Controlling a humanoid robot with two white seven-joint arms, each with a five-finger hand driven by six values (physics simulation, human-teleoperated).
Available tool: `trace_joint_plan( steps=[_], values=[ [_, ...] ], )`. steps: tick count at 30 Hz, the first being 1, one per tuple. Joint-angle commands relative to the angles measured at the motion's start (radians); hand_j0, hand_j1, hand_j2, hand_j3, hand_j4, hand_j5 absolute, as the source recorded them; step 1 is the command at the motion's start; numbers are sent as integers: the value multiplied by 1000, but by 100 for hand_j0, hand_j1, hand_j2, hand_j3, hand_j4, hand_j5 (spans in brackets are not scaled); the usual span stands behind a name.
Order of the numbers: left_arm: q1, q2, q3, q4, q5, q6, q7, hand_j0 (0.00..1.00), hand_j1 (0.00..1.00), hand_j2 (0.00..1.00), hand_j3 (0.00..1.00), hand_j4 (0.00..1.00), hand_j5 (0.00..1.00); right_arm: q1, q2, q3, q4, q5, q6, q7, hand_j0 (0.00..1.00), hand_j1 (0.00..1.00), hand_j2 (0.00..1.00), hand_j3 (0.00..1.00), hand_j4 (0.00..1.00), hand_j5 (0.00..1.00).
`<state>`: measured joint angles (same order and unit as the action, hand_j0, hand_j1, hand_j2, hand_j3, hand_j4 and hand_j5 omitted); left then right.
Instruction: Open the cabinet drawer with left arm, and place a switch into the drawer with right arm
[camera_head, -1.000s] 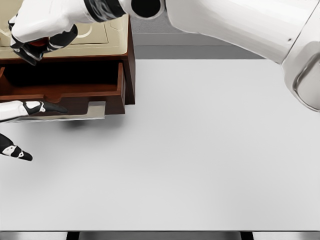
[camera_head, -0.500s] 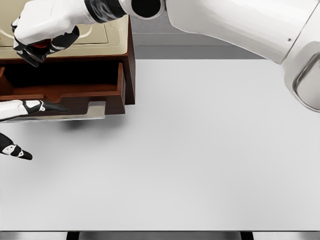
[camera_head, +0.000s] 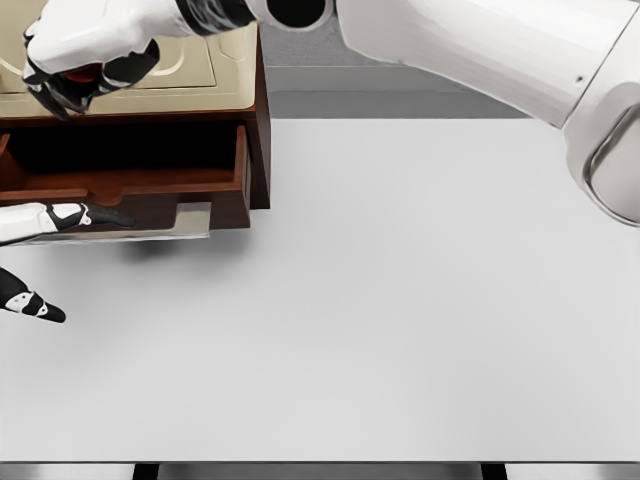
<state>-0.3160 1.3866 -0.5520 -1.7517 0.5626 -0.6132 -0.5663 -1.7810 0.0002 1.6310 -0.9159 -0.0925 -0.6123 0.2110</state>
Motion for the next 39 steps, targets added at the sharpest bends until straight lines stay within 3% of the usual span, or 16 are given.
trace_joint_plan(
  steps=[1,3,6,10,22,25,26,28,30,35,39],
  values=[
    [0,0,1,0,8,2,0,100,100,100,100,100,100,0,0,-6,12,-4,1,2,51,51,51,51,51,51],
    [0,0,1,0,8,2,0,100,100,100,100,100,100,2,0,-8,6,-3,1,8,53,53,53,53,53,53],
    [0,0,0,0,8,2,0,100,100,100,100,100,100,6,0,-8,2,-1,1,11,72,72,72,72,72,72],
    [0,0,0,0,8,2,0,100,100,100,100,100,100,6,0,-6,-12,0,1,11,79,79,79,79,79,79],
    [5,0,0,0,8,2,0,100,100,100,100,100,100,3,0,-8,-67,2,1,13,85,85,85,85,85,85],
    [6,0,1,-5,8,2,0,100,100,100,100,100,100,-11,0,-3,-198,2,1,13,98,98,98,98,98,98],
    [6,0,3,-5,8,2,0,100,100,100,100,100,100,-17,-83,-8,-276,2,1,13,100,100,100,100,100,100],
    [-3,0,10,-5,7,2,0,100,100,100,100,100,100,-28,-315,1,-466,2,1,11,100,100,100,100,100,100],
    [-5,-1,29,-5,7,2,0,100,100,100,100,100,100,-31,-502,3,-581,2,1,10,100,100,100,100,100,100],
    [-9,-92,84,-6,7,2,-45,100,100,100,100,100,100,-12,-761,116,-589,-3,1,-2,100,100,100,100,100,100],
    [-14,-150,110,-9,7,2,-45,100,100,100,100,100,100,46,-827,138,-584,0,1,-4,100,100,100,100,100,100]
  ],
)
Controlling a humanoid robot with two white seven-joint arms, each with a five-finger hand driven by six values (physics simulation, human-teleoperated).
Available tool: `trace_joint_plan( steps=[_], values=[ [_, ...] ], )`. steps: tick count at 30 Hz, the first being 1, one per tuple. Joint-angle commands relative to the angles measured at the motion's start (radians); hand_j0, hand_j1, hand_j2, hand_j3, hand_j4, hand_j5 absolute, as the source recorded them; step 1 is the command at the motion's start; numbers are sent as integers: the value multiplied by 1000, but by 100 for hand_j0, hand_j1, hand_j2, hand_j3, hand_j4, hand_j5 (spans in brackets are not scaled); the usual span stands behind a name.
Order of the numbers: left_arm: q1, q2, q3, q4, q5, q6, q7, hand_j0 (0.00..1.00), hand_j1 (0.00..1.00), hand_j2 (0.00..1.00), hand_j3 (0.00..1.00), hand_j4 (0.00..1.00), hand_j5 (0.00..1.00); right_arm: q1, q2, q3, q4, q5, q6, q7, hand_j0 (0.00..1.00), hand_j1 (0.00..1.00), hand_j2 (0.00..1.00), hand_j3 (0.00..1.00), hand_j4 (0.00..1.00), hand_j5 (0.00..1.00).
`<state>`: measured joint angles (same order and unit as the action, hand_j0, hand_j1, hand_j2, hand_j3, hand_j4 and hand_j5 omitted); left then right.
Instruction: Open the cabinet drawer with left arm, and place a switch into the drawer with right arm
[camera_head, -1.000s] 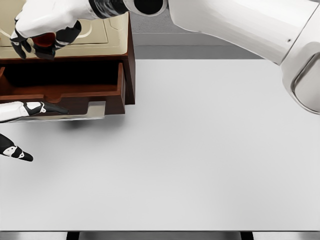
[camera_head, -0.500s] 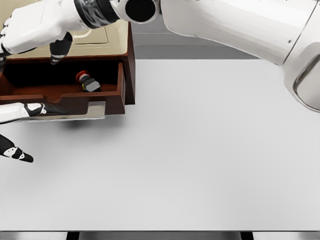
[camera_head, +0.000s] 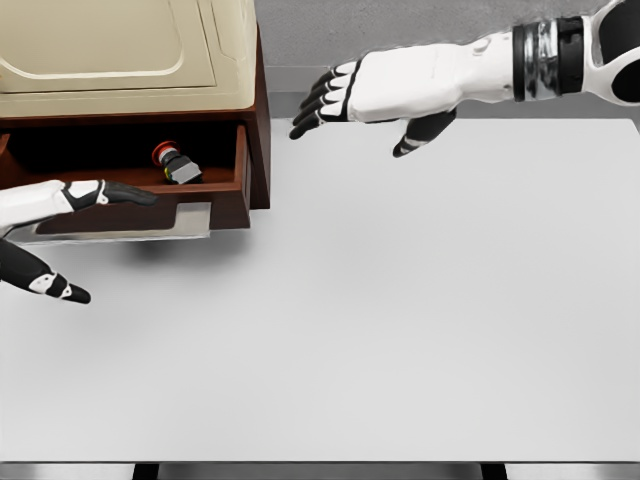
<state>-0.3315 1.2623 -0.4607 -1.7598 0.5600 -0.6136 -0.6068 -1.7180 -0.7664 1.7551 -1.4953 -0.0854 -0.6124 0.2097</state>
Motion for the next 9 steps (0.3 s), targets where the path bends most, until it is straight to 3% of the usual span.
trace_joint_plan(
  steps=[1,4,9],
  values=[
    [-3,-26,20,-1,8,3,-4,100,100,100,100,100,100,5,-64,33,-5,-8,2,-3,100,100,100,100,100,100],
    [-44,-44,24,-1,8,3,-4,100,100,100,100,100,100,5,-87,61,-2,-8,2,-15,100,100,100,100,100,100],
    [-101,-146,22,-1,-22,3,-4,100,100,100,100,100,100,8,-87,110,0,-4,2,-15,100,100,100,100,100,100]
  ],
)
